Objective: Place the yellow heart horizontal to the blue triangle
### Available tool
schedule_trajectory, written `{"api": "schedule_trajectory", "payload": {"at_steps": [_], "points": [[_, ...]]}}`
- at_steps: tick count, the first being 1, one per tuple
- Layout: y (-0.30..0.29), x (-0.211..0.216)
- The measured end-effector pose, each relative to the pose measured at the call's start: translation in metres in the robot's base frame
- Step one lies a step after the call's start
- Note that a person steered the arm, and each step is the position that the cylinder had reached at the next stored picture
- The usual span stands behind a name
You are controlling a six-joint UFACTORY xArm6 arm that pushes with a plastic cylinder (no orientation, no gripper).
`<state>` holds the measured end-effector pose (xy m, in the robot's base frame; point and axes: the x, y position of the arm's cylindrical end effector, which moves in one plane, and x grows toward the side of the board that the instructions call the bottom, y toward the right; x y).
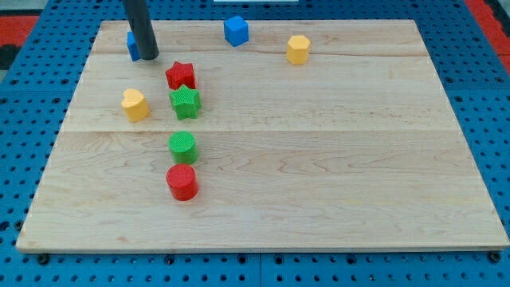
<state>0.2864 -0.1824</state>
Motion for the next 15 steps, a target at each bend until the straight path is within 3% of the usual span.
{"api": "schedule_trajectory", "payload": {"at_steps": [1,3,5,6,7,9,10,11,12,14,15], "points": [[-0.035,-0.004],[-0.027,-0.039],[-0.067,0.124],[-0.036,0.180],[-0.018,0.155],[-0.038,0.074],[-0.039,0.062],[-0.067,0.141],[-0.035,0.162],[-0.014,0.064],[-0.017,0.100]]}}
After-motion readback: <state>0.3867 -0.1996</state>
